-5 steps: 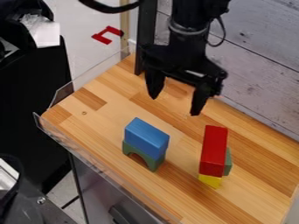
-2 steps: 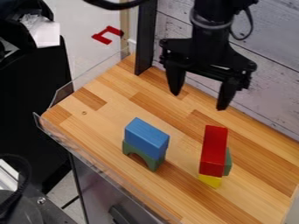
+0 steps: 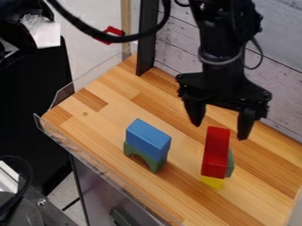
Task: Move the red ford
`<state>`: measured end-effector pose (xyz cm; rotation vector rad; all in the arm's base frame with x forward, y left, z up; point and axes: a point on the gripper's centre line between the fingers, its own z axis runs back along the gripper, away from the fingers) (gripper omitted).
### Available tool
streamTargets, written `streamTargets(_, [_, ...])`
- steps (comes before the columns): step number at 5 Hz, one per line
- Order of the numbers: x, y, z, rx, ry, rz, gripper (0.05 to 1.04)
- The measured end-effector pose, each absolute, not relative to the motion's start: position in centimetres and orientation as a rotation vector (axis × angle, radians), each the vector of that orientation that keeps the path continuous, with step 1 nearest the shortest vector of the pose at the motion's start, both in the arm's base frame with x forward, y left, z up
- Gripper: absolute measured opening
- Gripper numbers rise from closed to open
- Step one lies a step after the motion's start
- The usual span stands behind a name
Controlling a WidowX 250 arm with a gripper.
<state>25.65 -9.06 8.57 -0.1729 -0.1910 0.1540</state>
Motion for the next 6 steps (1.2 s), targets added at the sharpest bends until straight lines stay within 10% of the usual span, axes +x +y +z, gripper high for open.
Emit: streamTargets(6, [26.5, -11.0, 6.7, -0.087, -0.091, 0.251, 1.001])
